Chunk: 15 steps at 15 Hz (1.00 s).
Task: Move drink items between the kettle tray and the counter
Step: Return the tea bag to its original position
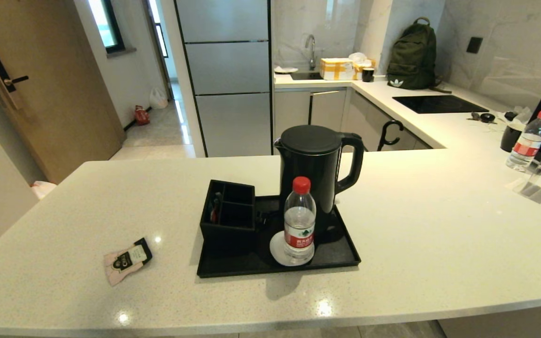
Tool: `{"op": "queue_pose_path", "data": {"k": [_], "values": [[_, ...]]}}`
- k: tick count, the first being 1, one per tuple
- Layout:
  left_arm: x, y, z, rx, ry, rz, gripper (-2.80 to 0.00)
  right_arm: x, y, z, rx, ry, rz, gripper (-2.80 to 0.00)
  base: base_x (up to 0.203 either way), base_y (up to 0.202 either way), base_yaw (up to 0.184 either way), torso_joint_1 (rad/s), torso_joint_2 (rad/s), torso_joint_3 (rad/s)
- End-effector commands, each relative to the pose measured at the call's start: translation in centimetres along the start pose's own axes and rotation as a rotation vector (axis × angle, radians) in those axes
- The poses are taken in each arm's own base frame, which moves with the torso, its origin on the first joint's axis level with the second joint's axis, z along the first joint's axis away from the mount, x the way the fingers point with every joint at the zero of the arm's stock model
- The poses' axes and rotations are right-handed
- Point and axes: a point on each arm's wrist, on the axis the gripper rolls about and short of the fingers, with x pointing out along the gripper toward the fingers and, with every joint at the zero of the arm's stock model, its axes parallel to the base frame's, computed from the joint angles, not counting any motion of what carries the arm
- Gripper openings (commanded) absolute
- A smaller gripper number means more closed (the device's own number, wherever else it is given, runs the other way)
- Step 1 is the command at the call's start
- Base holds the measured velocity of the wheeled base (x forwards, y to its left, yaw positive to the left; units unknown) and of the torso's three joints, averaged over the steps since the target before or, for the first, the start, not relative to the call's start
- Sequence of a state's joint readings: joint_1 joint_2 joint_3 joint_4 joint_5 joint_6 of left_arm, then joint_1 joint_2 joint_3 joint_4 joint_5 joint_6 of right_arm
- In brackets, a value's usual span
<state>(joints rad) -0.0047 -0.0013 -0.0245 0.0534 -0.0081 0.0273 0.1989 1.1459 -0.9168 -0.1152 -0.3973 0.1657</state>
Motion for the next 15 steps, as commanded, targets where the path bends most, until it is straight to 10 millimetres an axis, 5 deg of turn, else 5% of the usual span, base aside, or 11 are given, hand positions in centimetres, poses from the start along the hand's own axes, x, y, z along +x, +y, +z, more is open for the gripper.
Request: {"op": "queue_pose_path", "data": {"k": [1,4,10,12,15], "values": [[0.0,0.0,0.0,0.0,0.001,0.0,-2.8,-7.3,-3.2,1.5,0.025,-0.076,-0.167,-2.8,0.0,0.0,0.0,0.0,0.0,0.0],[0.0,0.0,0.0,0.002,0.002,0.002,-2.8,-13.0,-6.3,-0.2,0.029,-0.14,-0.35,-2.8,0.0,0.0,0.0,0.0,0.0,0.0],[0.0,0.0,0.0,0.0,0.001,0.0,-2.8,-23.0,-10.2,-11.2,-0.048,-0.243,-0.365,-2.8,0.0,0.0,0.0,0.0,0.0,0.0],[0.0,0.0,0.0,0.0,0.002,0.001,-2.8,-23.6,-10.3,-13.9,-0.073,-0.211,-0.215,-2.8,0.0,0.0,0.0,0.0,0.0,0.0],[0.0,0.0,0.0,0.0,0.001,0.0,-2.8,-20.6,-9.4,-17.5,-0.114,-0.016,0.087,-2.8,0.0,0.0,0.0,0.0,0.0,0.0]]}}
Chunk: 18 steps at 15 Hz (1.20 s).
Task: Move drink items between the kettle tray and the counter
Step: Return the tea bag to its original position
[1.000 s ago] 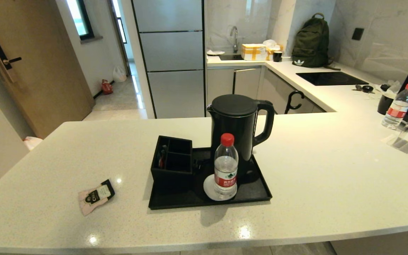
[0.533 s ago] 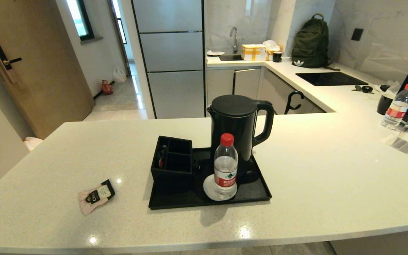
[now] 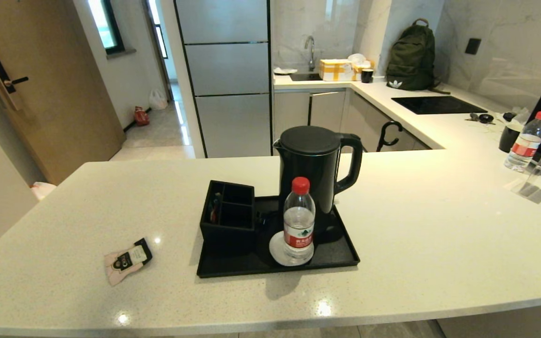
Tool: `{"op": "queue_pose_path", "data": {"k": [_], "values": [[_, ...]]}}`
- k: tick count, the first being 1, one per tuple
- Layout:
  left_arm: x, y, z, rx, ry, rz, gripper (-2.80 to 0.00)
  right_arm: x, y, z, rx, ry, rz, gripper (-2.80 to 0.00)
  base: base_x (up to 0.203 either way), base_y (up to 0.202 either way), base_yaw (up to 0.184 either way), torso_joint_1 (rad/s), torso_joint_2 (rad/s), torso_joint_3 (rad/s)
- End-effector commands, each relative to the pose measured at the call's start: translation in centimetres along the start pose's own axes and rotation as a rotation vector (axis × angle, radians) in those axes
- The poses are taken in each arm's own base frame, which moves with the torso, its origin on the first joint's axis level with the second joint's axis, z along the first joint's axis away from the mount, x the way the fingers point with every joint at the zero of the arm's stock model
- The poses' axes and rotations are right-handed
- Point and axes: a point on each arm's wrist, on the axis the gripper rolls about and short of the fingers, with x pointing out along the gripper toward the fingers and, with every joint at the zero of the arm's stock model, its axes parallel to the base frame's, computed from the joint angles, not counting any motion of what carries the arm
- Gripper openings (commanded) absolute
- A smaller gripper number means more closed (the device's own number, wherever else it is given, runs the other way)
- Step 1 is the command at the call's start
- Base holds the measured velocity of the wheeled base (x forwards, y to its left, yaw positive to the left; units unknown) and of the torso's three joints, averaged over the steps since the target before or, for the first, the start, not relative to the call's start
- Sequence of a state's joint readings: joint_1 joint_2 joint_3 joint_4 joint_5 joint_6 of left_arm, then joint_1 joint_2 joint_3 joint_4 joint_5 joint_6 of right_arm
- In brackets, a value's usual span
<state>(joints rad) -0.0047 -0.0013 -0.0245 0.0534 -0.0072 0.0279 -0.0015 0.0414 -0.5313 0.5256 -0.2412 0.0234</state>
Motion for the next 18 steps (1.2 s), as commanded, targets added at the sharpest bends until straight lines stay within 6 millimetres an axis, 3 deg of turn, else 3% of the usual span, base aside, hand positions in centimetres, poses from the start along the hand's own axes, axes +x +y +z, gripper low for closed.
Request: {"op": "queue_pose_path", "data": {"k": [1,5,18], "values": [[0.0,0.0,0.0,0.0,0.002,0.0,-2.8,1.9,0.8,-4.1,-0.018,0.101,0.161,-2.8,0.0,0.0,0.0,0.0,0.0,0.0],[0.0,0.0,0.0,0.0,0.002,0.0,-2.8,5.6,1.7,-7.8,-0.039,-0.041,0.219,-2.8,0.0,0.0,0.0,0.0,0.0,0.0],[0.0,0.0,0.0,0.009,0.003,0.003,-2.8,5.6,1.7,-8.0,-0.032,-0.041,0.229,-2.8,0.0,0.0,0.0,0.0,0.0,0.0]]}}
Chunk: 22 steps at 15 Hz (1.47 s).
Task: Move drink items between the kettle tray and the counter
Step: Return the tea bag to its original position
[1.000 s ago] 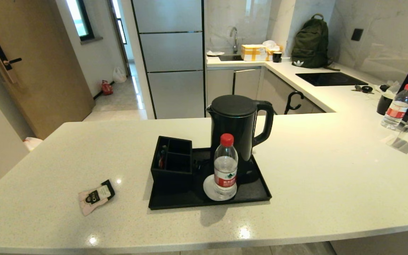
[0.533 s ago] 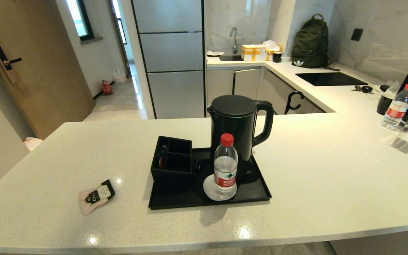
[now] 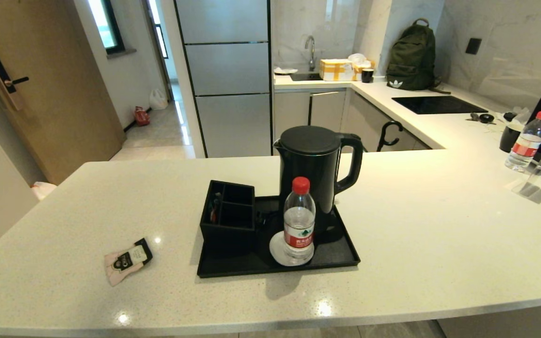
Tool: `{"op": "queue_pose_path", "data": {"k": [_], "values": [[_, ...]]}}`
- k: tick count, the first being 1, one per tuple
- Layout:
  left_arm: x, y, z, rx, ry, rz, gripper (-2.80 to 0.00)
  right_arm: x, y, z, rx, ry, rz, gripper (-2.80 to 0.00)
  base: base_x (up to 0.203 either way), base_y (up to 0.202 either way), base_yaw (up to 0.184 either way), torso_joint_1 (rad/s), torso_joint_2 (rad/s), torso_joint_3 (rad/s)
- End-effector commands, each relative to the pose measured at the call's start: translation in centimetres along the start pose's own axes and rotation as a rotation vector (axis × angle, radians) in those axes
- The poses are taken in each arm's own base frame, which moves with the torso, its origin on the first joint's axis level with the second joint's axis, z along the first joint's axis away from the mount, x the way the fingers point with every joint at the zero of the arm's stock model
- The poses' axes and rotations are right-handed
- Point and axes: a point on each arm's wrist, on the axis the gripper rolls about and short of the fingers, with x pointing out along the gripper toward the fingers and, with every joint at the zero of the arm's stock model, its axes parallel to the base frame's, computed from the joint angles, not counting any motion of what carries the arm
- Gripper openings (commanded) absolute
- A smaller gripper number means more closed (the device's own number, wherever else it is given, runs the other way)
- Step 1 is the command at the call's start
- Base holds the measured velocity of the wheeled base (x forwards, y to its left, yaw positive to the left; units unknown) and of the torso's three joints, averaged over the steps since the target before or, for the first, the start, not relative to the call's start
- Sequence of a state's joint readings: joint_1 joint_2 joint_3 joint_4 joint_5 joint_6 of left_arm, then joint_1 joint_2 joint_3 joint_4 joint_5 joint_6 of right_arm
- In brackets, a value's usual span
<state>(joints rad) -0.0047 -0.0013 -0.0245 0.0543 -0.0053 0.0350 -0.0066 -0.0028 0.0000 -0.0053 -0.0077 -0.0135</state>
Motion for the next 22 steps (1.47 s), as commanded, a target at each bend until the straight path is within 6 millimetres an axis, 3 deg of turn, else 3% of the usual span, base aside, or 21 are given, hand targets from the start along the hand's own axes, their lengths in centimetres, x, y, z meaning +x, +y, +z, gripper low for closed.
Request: {"op": "queue_pose_path", "data": {"k": [1,3,4,6,8,10,14,16,19,22], "values": [[0.0,0.0,0.0,0.024,0.005,0.002,-2.8,0.0,0.0,0.0,0.0,0.002,0.0,-2.8,0.0,0.0,0.0,0.0,0.0,0.0],[0.0,0.0,0.2,0.077,0.015,-0.005,-2.8,0.0,0.0,0.0,0.0,0.002,-0.001,-2.8,0.0,0.0,0.0,0.0,0.0,0.0],[-0.1,0.0,1.5,0.088,0.015,-0.004,-2.8,0.0,0.0,0.0,0.0,0.002,0.0,-2.8,0.0,0.0,0.0,0.0,0.0,0.0],[0.3,0.2,6.4,0.062,0.035,0.009,-2.8,0.0,0.0,0.0,0.0,0.002,0.0,-2.8,0.0,0.0,0.0,0.0,0.0,0.0],[2.8,0.5,12.1,0.032,0.16,0.039,-2.8,0.0,0.0,0.0,0.0,0.002,0.0,-2.8,0.0,0.0,0.0,0.0,0.0,0.0],[7.4,0.8,15.2,0.016,0.4,0.064,-2.8,0.0,0.0,0.0,0.0,0.002,-0.001,-2.8,0.0,0.0,0.0,0.0,0.0,0.0],[19.3,0.9,14.2,0.007,0.892,0.083,-2.8,0.0,0.0,0.0,0.0,0.002,0.0,-2.8,0.0,0.0,0.0,0.0,0.0,0.0],[24.8,0.7,11.9,0.007,1.069,0.086,-2.8,0.0,0.0,0.0,0.0,0.002,0.0,-2.8,0.0,0.0,0.0,0.0,0.0,0.0],[31.8,-0.1,8.5,-0.043,1.219,0.125,-2.8,0.0,0.0,0.0,0.0,0.002,0.0,-2.8,0.0,0.0,0.0,0.0,0.0,0.0],[37.7,-1.2,6.1,-0.148,1.261,0.21,-2.8,0.0,0.0,0.0,0.0,0.002,0.0,-2.8,0.0,0.0,0.0,0.0,0.0,0.0]]}}
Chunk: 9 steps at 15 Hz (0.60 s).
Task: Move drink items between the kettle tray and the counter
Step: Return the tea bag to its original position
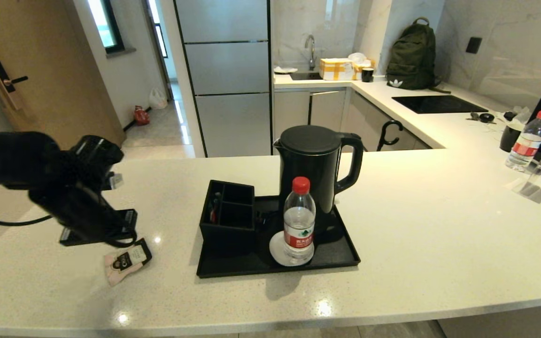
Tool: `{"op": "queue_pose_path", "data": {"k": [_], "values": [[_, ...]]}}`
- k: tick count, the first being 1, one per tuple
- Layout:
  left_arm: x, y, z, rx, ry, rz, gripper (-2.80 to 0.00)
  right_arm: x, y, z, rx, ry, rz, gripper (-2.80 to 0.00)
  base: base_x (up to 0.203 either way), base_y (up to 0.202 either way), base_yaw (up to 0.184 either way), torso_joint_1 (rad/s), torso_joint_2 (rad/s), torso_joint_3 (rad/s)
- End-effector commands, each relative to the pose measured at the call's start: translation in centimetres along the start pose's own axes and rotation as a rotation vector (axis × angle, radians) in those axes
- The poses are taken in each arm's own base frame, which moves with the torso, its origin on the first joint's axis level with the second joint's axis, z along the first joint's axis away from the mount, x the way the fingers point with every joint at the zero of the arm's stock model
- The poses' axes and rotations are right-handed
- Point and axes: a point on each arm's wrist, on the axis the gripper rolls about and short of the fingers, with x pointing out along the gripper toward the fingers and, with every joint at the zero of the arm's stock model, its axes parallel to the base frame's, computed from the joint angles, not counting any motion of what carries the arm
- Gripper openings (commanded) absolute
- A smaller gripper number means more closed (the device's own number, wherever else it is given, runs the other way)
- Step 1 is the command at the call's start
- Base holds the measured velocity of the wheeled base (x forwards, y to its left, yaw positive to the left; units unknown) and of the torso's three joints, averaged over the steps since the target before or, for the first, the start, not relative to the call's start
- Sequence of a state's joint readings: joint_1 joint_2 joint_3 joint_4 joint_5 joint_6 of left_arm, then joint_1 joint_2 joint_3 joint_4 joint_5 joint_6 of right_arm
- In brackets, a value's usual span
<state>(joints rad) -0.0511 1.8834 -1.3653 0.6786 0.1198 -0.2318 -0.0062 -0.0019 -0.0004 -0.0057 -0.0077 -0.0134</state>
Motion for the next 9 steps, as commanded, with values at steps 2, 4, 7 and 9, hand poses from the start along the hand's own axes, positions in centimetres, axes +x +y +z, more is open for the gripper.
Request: {"op": "queue_pose_path", "data": {"k": [2,4,7,9], "values": [[6.8,-2.0,2.4,-0.088,0.129,0.054,0.0,0.0,0.0,0.0,0.0,0.002,0.0,-2.8,0.0,0.0,0.0,0.0,0.0,0.0],[8.1,-2.0,2.7,-0.116,0.139,0.127,0.0,0.0,0.0,0.0,0.0,0.002,0.0,-2.8,0.0,0.0,0.0,0.0,0.0,0.0],[8.3,-2.1,2.7,-0.139,0.142,0.152,0.0,0.0,0.0,0.0,0.0,0.002,0.0,-2.8,0.0,0.0,0.0,0.0,0.0,0.0],[8.2,-2.1,2.9,-0.194,0.125,0.163,0.0,0.0,0.0,0.0,0.0,0.002,0.0,-2.8,0.0,0.0,0.0,0.0,0.0,0.0]]}}
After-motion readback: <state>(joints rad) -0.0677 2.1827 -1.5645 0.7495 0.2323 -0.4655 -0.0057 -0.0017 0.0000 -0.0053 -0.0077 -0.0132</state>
